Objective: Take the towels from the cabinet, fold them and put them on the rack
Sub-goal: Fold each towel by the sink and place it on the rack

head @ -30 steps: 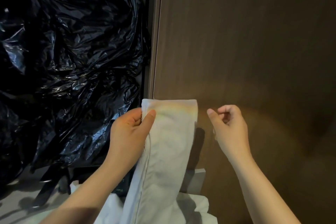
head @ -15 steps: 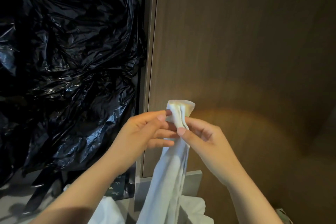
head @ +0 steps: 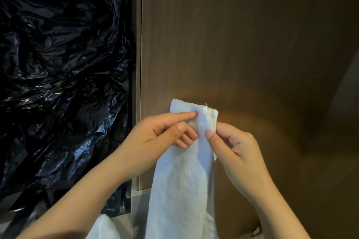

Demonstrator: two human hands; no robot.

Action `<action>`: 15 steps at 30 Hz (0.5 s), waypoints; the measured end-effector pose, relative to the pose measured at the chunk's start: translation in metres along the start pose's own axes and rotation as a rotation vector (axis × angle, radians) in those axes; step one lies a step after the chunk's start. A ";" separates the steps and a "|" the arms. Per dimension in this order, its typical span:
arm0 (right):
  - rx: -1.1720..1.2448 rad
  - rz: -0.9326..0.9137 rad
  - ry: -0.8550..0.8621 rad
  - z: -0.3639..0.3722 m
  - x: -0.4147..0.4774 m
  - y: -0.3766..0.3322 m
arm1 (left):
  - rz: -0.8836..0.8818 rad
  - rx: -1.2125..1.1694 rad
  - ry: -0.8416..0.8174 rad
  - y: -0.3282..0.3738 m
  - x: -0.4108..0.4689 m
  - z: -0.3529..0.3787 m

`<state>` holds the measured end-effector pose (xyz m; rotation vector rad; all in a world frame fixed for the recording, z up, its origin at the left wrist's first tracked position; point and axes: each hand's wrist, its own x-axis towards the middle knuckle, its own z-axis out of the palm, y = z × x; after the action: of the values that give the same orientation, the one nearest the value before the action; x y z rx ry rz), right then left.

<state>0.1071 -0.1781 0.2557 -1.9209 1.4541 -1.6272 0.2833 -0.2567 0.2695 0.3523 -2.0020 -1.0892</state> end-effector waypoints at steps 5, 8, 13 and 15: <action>0.028 0.039 0.023 -0.007 -0.003 0.006 | 0.108 0.214 0.170 -0.006 0.003 0.000; 0.051 0.025 0.046 -0.012 -0.002 0.004 | 0.117 0.285 0.287 -0.015 0.005 -0.008; 0.107 -0.011 0.095 -0.015 0.005 -0.002 | -0.210 0.201 0.419 -0.038 0.006 -0.018; 0.125 -0.007 0.123 -0.017 0.008 -0.003 | -0.303 0.121 0.403 -0.044 0.006 -0.020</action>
<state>0.0939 -0.1762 0.2692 -1.7888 1.3549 -1.8222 0.2895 -0.2977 0.2436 0.8896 -1.6881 -0.9845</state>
